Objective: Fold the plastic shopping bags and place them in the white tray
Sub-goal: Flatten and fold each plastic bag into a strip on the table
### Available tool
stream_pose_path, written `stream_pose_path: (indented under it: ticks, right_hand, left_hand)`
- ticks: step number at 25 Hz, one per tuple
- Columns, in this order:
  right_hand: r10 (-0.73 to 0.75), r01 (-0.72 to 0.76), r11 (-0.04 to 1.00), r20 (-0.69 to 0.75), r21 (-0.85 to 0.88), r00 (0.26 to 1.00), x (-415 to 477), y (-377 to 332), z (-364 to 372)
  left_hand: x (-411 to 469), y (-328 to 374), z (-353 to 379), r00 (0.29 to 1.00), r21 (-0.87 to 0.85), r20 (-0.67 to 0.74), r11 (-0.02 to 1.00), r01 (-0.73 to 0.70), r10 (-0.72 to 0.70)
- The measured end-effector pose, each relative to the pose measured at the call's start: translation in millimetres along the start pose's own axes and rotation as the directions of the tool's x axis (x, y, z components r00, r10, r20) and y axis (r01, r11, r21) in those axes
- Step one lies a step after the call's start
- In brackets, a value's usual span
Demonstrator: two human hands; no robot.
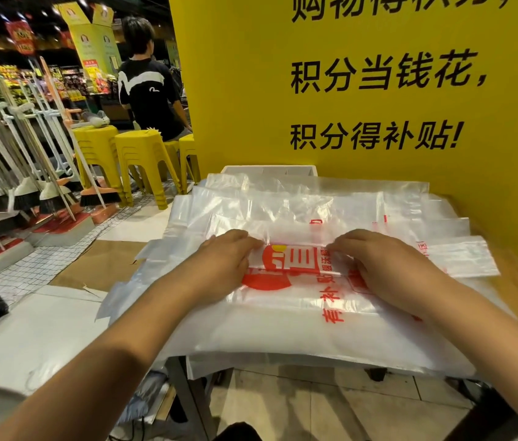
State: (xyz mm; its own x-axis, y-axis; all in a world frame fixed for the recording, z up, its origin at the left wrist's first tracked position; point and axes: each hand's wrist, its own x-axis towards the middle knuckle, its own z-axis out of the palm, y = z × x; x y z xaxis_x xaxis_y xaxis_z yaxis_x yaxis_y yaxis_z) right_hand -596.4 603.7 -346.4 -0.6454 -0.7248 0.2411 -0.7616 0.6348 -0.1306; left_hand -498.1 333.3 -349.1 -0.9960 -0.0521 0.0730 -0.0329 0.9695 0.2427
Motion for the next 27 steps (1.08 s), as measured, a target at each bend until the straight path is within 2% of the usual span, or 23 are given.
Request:
stream_pose_path:
  ticks: [3, 6, 9, 12, 15, 18, 20, 22, 27]
  right_hand:
    - [0.062, -0.063, 0.986, 0.014, 0.152, 0.998, 0, 0, 4]
    - [0.106, -0.137, 0.953, 0.128, 0.270, 0.986, -10, 7, 5]
    - [0.104, -0.155, 0.975, 0.287, 0.161, 0.952, -30, 25, 5]
    - [0.232, -0.246, 0.969, 0.334, 0.000, 0.914, -45, 43, 3]
    - [0.250, -0.256, 0.966, 0.361, -0.031, 0.898, -47, 44, 0]
    - [0.227, -0.208, 0.973, 0.245, -0.101, 0.943, -46, 41, -8]
    - [0.115, -0.094, 0.983, 0.135, -0.158, 0.984, -44, 35, -15]
    - [0.024, -0.009, 0.990, 0.102, -0.144, 0.994, -43, 23, -18]
    - [0.058, -0.042, 0.975, 0.064, -0.218, 0.996, -37, 3, -19]
  left_hand:
    - [-4, 3, 9, 0.999, -0.113, -0.024, 0.993, 0.029, -0.032]
    - [-7, 0, 11, 0.992, -0.070, 0.104, 0.995, 0.076, -0.069]
    - [-11, -4, 13, 0.983, -0.017, 0.166, 0.996, 0.086, -0.082]
    - [-14, -1, 18, 0.986, 0.027, 0.136, 0.995, 0.093, -0.095]
    - [-15, -1, 20, 0.991, 0.045, 0.098, 0.995, 0.085, -0.089]
    - [-17, -3, 20, 0.999, 0.057, -0.028, 0.998, 0.038, -0.036]
    - [-19, -1, 18, 0.991, 0.095, -0.121, 0.995, -0.039, 0.050]
    - [-19, 3, 15, 0.978, 0.141, -0.171, 0.985, -0.097, 0.121]
    - [-23, 4, 15, 0.955, 0.152, -0.236, 0.977, -0.147, 0.180]
